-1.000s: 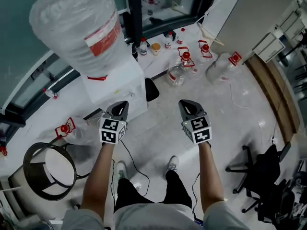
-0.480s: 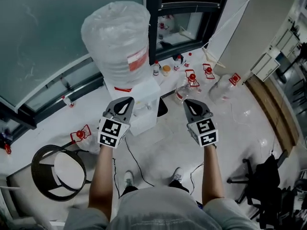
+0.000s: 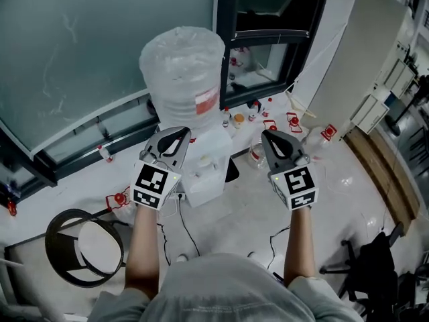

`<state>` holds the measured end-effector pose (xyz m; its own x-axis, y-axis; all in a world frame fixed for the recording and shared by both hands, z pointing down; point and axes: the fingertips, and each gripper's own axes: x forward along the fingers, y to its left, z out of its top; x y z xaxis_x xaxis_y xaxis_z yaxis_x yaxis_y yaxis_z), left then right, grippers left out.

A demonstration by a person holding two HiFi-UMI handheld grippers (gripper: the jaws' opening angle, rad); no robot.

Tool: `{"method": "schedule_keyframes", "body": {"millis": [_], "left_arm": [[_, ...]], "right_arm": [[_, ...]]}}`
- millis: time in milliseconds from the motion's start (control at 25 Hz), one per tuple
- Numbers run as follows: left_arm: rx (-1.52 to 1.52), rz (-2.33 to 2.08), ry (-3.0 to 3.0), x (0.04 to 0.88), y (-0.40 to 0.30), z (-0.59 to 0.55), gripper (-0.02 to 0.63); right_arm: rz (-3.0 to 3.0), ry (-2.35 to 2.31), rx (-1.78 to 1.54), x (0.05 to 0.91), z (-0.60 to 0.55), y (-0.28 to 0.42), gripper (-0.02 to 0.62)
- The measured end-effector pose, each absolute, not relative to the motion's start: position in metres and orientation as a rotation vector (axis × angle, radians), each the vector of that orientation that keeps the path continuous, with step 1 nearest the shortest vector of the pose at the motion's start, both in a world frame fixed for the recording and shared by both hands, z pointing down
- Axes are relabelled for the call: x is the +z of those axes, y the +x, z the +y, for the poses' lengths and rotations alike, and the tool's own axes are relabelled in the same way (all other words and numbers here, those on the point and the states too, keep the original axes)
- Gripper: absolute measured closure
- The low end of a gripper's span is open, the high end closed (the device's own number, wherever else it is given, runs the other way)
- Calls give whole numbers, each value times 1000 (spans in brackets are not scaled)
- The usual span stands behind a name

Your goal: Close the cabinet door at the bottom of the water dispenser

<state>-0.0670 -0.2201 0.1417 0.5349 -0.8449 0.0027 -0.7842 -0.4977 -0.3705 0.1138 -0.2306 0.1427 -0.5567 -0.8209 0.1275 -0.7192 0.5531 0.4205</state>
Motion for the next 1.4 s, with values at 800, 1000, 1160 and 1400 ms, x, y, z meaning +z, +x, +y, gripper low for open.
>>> {"method": "schedule_keyframes", "body": {"millis": [800,1000,1160,1400], "left_arm": [[-232,1234,-2414,109,-50,-197,584],[-211,1248,-2435,111,-53,-200,584],[-220,1251,-2441,115,-54,-202,584],[-226,1268,-2445,118,-54,-202,584]], "right_arm": [[-2504,1216,-553,125,-221,97,568],[-2502,1193,-541,130,-224,93,568],[-2495,1202,-531,132,-227,95,568],[-2503,1214,-521,135,-229,99,568]]}}
